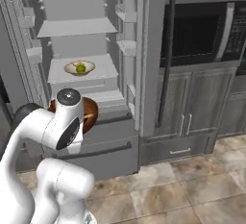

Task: Place the bowl with the onion and lime on the second highest shelf of the fridge. Place the bowl with the steak and chicken drumstick on the top shelf of the fridge.

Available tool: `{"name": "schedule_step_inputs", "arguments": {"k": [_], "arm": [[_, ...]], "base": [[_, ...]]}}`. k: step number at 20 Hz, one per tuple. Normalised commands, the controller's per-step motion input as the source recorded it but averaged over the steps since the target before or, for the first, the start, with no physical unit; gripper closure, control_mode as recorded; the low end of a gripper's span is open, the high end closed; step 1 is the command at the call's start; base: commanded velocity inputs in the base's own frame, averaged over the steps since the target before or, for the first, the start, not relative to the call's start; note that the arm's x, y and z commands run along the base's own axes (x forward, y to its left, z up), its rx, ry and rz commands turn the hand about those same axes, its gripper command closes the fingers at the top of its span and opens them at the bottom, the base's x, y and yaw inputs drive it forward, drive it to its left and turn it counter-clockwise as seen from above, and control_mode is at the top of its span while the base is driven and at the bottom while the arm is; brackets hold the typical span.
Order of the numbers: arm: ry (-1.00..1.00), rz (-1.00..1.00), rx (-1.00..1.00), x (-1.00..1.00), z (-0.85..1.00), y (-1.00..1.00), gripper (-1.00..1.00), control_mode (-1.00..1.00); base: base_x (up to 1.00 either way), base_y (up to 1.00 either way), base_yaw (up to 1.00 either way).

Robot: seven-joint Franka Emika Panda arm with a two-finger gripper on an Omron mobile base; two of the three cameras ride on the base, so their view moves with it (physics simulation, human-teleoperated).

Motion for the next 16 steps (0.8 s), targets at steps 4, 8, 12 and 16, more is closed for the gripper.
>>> {"name": "schedule_step_inputs", "arguments": {"k": [4,8,12,16], "arm": [[0.00,0.00,0.00,0.00,0.00,0.00,1.00,1.00],[0.00,0.00,0.00,0.00,0.00,0.00,1.00,1.00],[0.00,0.00,0.00,0.00,0.00,0.00,1.00,1.00],[0.00,0.00,0.00,0.00,0.00,0.00,1.00,1.00]], "base": [[0.97,-0.67,0.37],[0.67,-0.11,0.61],[0.43,0.00,0.66],[0.57,0.01,0.27]]}}
